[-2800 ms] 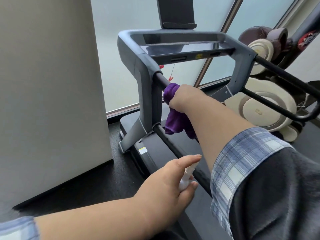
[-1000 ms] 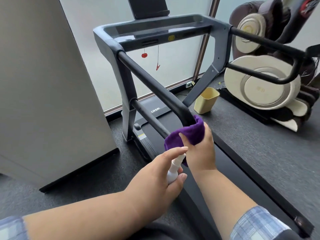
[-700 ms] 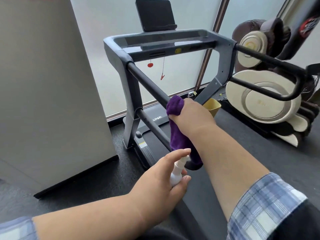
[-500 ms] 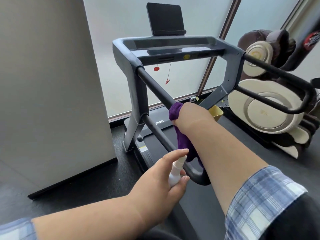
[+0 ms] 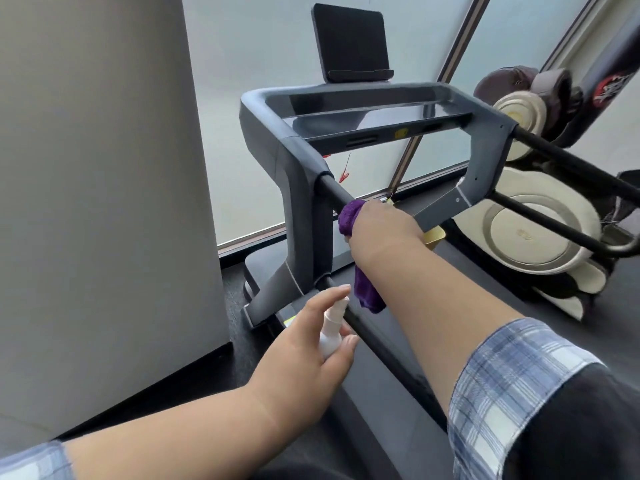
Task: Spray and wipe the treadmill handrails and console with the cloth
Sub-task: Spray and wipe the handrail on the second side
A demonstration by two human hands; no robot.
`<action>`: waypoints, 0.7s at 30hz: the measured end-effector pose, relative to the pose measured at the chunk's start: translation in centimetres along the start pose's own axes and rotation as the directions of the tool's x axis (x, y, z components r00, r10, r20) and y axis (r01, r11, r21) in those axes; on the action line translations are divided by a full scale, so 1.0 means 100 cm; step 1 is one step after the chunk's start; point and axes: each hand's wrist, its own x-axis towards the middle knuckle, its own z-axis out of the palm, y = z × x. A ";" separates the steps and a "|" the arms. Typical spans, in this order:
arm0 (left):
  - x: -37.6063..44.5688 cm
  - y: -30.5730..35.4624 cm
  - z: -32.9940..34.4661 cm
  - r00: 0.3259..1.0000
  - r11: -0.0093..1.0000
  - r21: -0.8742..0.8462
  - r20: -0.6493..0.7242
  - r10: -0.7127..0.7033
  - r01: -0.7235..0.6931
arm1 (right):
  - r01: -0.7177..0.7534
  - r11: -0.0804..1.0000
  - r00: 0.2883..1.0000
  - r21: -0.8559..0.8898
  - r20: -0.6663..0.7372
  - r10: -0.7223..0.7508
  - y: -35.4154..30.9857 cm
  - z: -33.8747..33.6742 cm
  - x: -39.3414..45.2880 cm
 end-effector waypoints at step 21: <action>0.067 -0.027 -0.078 0.975 0.993 0.014 0.191 0.115 -0.120 | -0.104 0.985 0.993 0.135 0.078 0.094 -0.021 -0.019 0.018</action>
